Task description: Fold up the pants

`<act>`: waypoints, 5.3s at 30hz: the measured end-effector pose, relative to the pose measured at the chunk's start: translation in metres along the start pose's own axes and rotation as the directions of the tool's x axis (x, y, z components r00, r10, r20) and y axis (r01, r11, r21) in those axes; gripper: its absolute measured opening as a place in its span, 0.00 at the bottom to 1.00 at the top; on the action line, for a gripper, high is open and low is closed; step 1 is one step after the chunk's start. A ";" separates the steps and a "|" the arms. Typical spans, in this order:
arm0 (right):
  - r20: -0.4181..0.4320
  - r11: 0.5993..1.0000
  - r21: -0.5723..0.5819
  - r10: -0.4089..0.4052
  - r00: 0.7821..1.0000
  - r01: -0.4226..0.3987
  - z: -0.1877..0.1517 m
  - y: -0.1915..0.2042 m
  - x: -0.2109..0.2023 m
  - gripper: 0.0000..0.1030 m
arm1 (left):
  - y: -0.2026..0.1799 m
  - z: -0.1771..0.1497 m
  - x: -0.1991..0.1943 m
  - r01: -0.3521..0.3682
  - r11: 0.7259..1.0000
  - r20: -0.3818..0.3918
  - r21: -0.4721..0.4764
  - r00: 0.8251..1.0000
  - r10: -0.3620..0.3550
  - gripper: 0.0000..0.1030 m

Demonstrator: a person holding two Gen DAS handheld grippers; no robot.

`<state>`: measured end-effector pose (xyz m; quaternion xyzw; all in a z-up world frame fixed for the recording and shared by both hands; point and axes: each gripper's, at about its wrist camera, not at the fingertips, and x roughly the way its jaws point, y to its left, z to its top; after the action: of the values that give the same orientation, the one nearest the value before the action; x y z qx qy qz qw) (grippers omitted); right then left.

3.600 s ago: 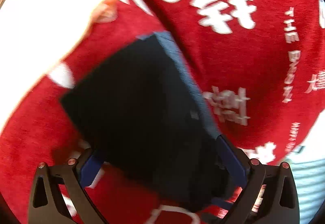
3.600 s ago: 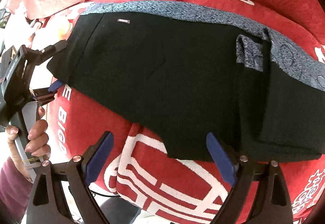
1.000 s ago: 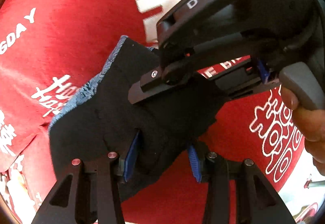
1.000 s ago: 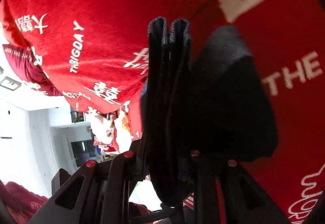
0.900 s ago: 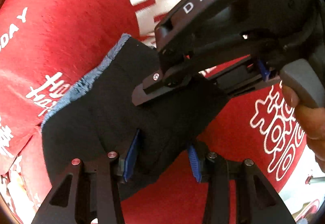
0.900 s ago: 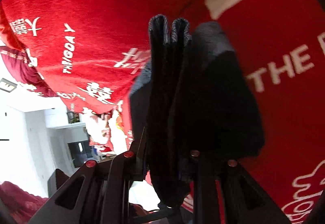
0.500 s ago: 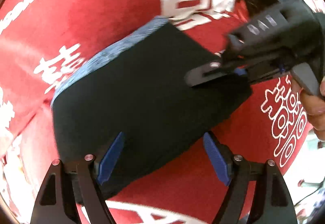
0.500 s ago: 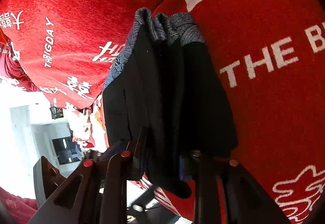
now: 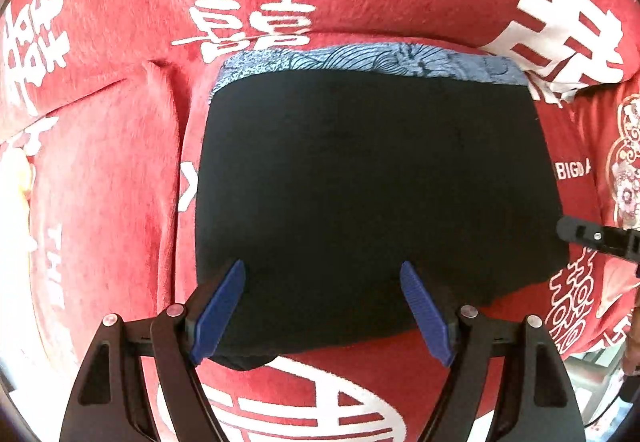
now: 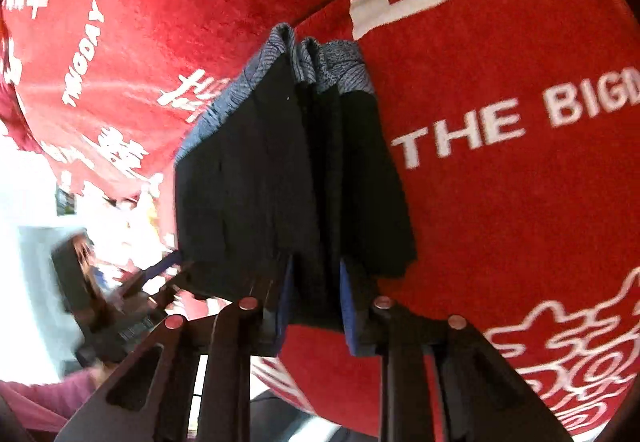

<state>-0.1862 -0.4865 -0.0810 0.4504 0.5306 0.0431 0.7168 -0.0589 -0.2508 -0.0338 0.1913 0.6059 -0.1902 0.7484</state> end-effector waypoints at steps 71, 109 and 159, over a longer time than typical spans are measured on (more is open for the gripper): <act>0.017 0.988 -0.080 -0.130 0.991 0.131 0.018 0.004 -0.006 0.79 | 0.061 0.027 0.018 0.017 0.988 -0.081 -0.155 0.996 -0.030 0.99; -0.090 0.972 0.044 0.234 0.968 -0.231 0.069 -0.048 0.052 0.83 | 0.075 0.060 0.084 0.408 0.892 -0.074 -0.194 0.901 -0.428 1.00; 0.026 0.961 0.101 -0.260 0.965 0.257 -0.100 0.038 -0.001 0.82 | 0.100 -0.108 -0.046 -0.045 0.999 0.013 -0.001 0.999 0.045 1.00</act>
<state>-0.2510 -0.4042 -0.0574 0.4121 0.5721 -0.0854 0.7039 -0.1058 -0.1073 -0.0042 0.2033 0.5965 -0.1744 0.7566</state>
